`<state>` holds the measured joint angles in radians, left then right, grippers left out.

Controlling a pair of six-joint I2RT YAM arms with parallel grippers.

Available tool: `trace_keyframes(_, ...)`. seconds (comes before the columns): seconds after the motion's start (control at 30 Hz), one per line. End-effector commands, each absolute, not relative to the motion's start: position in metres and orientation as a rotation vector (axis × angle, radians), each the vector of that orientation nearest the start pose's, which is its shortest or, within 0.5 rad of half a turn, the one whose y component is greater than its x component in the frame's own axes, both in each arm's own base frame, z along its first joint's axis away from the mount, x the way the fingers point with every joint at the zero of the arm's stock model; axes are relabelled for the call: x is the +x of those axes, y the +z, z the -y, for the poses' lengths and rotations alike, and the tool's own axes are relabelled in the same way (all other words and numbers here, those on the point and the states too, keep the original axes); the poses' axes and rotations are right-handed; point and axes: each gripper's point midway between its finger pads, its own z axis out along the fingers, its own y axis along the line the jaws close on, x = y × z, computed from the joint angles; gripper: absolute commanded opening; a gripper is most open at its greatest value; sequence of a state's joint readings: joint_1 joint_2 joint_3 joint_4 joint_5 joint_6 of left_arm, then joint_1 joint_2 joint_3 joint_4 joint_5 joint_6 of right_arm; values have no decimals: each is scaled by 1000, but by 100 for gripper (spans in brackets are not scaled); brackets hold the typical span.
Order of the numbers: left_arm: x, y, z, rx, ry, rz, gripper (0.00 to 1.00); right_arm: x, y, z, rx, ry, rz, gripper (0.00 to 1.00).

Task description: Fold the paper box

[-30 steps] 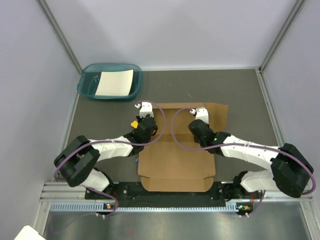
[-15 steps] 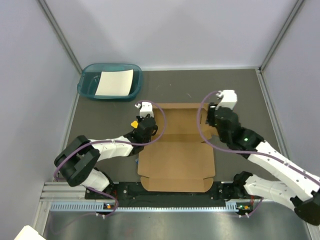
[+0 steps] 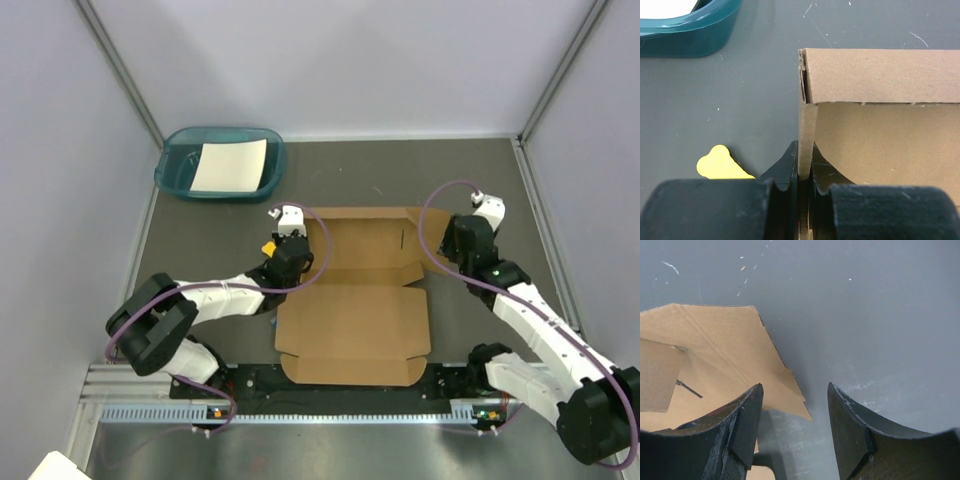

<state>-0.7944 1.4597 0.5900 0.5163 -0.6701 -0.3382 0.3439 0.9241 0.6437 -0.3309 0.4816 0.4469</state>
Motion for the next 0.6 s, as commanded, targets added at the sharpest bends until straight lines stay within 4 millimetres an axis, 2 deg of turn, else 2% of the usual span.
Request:
trace_keyframes(0.0, 330, 103, 209, 23, -170, -1890, 0, 316, 169, -50, 369, 49, -1976, 55)
trace_keyframes(0.23, 328, 107, 206, 25, -167, -1883, 0, 327, 152, -48, 365, 27, -2009, 52)
trace_keyframes(0.33, 328, 107, 203, 25, -158, -1884, 0, 329, 149, -51, 359, 42, -2016, 45)
trace_keyframes(0.57, 329, 106, 203, 29, -142, -1887, 0, 321, 150, -64, 322, 139, -2018, 8)
